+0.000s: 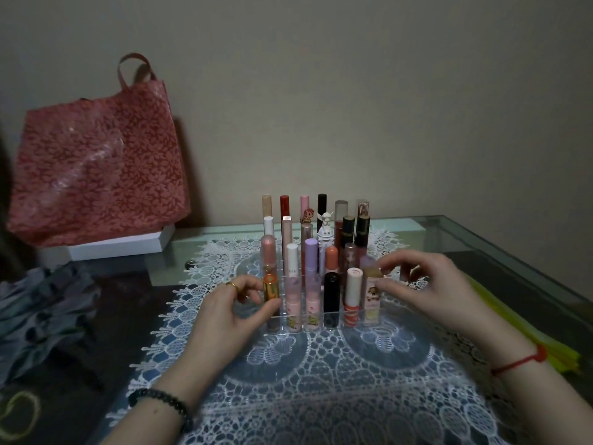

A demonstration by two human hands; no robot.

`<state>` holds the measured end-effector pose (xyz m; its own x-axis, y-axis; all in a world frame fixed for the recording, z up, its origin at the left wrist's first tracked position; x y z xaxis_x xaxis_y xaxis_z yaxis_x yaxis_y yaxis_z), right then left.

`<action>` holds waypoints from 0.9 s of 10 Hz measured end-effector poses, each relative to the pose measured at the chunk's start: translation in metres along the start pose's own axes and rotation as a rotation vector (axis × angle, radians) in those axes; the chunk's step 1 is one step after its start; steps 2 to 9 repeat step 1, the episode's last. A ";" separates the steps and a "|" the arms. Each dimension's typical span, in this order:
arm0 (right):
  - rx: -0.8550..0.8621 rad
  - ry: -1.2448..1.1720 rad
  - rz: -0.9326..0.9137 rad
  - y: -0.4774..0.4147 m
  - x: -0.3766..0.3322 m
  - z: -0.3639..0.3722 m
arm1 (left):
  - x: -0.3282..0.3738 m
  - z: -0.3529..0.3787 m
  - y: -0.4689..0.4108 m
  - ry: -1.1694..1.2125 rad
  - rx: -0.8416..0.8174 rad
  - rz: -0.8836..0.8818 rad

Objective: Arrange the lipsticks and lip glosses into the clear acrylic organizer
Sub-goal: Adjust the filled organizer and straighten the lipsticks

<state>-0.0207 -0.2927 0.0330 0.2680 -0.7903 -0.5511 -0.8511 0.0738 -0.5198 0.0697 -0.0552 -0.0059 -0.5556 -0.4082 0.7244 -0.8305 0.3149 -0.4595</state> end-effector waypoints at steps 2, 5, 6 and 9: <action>-0.010 0.004 0.001 -0.001 -0.002 0.003 | -0.001 0.000 0.000 0.015 0.006 -0.017; -0.010 0.004 0.001 -0.001 -0.002 0.003 | -0.001 0.000 0.000 0.015 0.006 -0.017; -0.010 0.004 0.001 -0.001 -0.002 0.003 | -0.001 0.000 0.000 0.015 0.006 -0.017; -0.010 0.004 0.001 -0.001 -0.002 0.003 | -0.001 0.000 0.000 0.015 0.006 -0.017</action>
Point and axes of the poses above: each hand's wrist, its own y-axis away from the middle knuckle, its own z-axis out of the palm, x = y × z, the point moved 9 cm from there along -y, towards the middle knuckle, and after that the axes turned 4 degrees about -z, right-handed, at the moved point
